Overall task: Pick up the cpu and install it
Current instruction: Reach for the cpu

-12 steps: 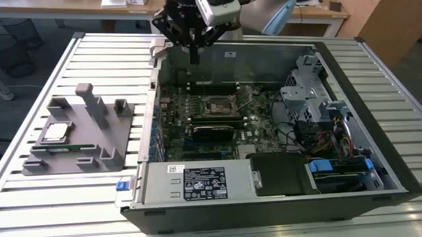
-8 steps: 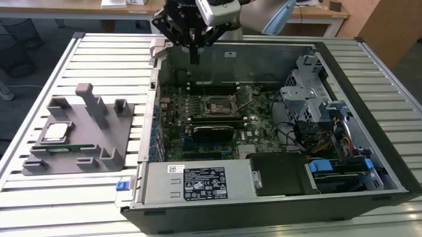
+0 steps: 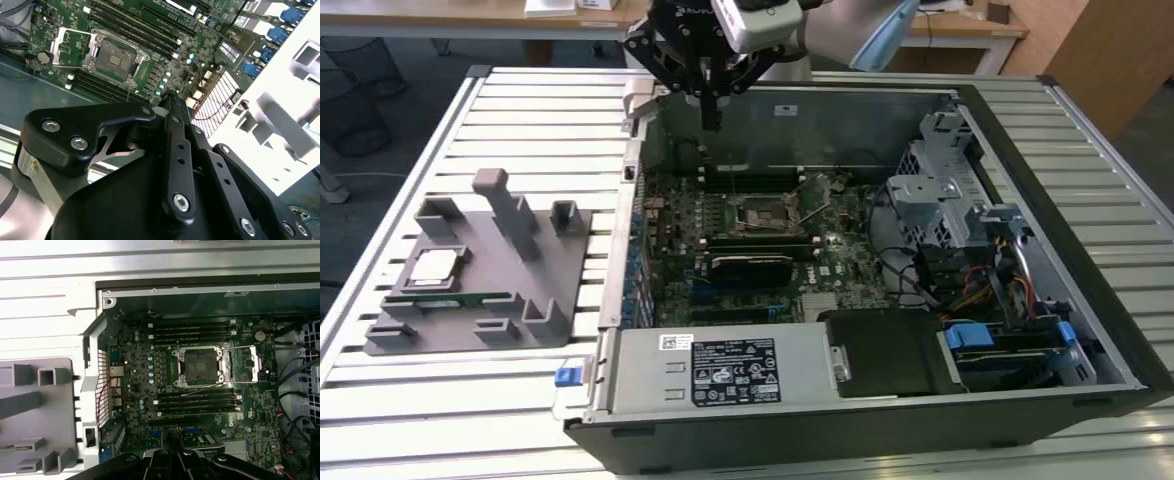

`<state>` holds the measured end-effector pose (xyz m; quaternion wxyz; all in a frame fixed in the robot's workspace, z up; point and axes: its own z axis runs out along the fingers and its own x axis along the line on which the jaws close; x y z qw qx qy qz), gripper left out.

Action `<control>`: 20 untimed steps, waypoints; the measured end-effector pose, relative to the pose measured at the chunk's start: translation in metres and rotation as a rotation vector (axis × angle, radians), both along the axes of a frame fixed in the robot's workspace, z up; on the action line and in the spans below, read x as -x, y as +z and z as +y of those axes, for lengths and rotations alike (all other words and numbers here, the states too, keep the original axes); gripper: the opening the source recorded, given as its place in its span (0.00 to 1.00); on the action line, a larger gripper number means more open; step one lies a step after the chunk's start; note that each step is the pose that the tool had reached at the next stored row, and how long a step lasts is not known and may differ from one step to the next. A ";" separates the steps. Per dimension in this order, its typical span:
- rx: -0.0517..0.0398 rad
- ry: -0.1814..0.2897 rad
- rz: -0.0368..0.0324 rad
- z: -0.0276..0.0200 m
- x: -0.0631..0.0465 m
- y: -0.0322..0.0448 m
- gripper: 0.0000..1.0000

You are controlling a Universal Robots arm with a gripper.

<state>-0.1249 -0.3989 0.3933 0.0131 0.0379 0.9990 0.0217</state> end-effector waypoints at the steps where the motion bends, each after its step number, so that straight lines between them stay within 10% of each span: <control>1: 0.0000 0.000 0.0000 0.0000 0.001 0.0000 0.11; 20: 0.0000 0.000 0.0000 0.0000 0.008 -0.0003 0.11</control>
